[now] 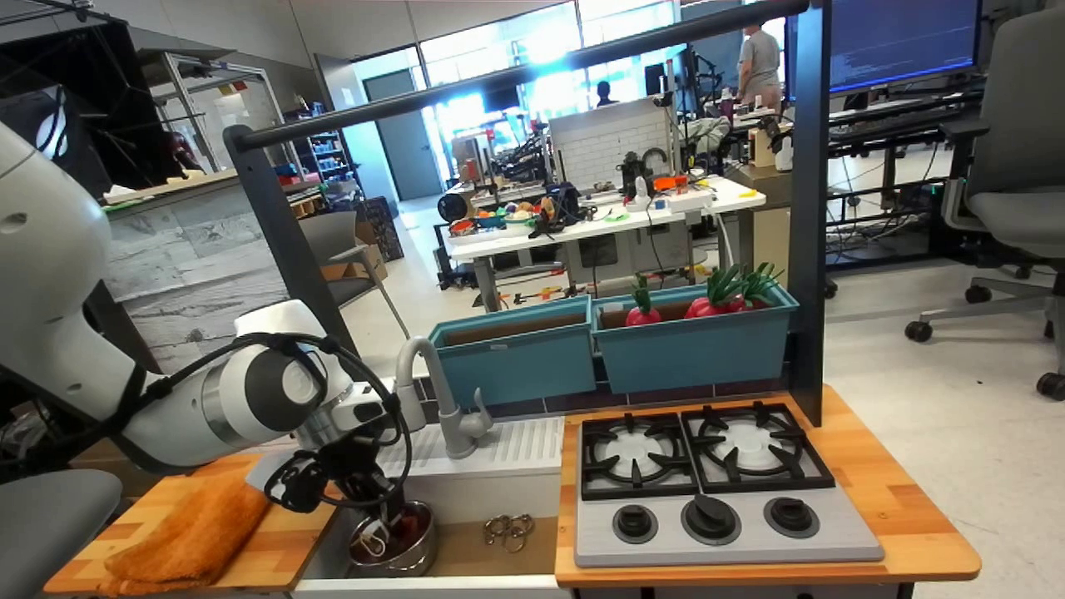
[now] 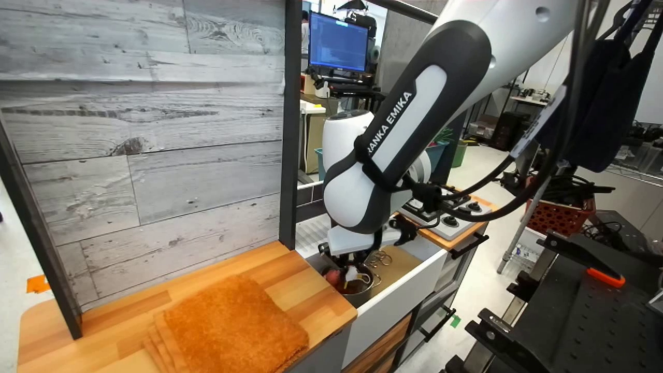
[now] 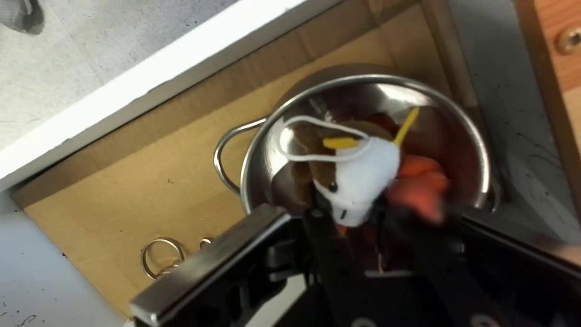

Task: Wipe the counter with the towel, then pick up the plush toy from the sink and put them on the stove and counter

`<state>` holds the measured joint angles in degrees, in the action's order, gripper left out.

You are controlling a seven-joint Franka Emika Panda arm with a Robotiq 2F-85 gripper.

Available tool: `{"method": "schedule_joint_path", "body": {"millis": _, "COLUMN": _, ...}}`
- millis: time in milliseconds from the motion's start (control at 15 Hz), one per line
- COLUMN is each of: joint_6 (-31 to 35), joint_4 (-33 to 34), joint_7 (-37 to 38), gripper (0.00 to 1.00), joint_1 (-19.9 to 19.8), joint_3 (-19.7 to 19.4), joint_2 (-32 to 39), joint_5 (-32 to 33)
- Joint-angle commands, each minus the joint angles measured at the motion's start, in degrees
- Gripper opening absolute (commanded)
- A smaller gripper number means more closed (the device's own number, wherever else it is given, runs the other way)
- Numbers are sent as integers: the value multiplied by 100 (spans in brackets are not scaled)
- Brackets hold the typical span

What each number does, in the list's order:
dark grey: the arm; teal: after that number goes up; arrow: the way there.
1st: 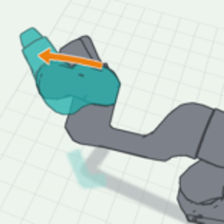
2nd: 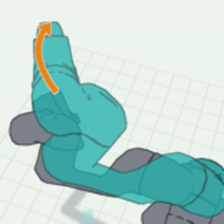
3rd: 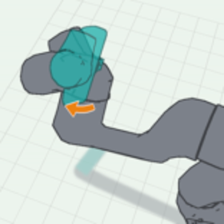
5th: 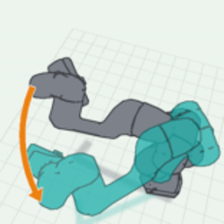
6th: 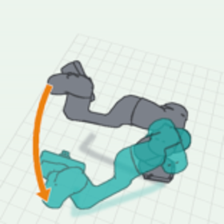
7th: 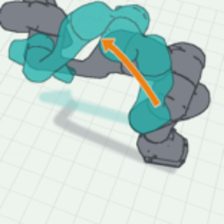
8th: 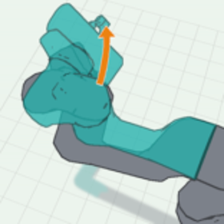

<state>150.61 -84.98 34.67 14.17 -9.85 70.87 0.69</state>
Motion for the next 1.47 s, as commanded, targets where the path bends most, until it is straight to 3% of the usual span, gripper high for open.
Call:
{"method": "schedule_joint_path", "body": {"millis": 0, "joint_6": 215, "joint_4": -493, "joint_7": -196, "gripper": 0, "joint_1": 84, "joint_3": 78, "joint_2": -470, "joint_5": -81}}
{"method": "schedule_joint_path", "body": {"millis": 333, "joint_6": 1455, "joint_4": -1729, "joint_7": -60, "gripper": 2, "joint_1": 740, "joint_3": -200, "joint_2": -1612, "joint_5": 42}}
{"method": "schedule_joint_path", "body": {"millis": 467, "joint_6": 2010, "joint_4": -1830, "joint_7": -82, "gripper": 2, "joint_1": 925, "joint_3": -215, "joint_2": -1806, "joint_5": -66}}
{"method": "schedule_joint_path", "body": {"millis": 1067, "joint_6": 1958, "joint_4": -750, "joint_7": -205, "gripper": 2, "joint_1": 1004, "joint_3": -37, "joint_2": -1027, "joint_5": -390}}
{"method": "schedule_joint_path", "body": {"millis": 1133, "joint_6": 1961, "joint_4": -708, "joint_7": -256, "gripper": 33, "joint_1": 958, "joint_3": 33, "joint_2": -975, "joint_5": -399}}
{"method": "schedule_joint_path", "body": {"millis": 1200, "joint_6": 1943, "joint_4": -686, "joint_7": -302, "gripper": 35, "joint_1": 917, "joint_3": 101, "joint_2": -958, "joint_5": -410}}
{"method": "schedule_joint_path", "body": {"millis": 1400, "joint_6": 1979, "joint_4": -780, "joint_7": -438, "gripper": 55, "joint_1": 913, "joint_3": 175, "joint_2": -1035, "joint_5": -378}}
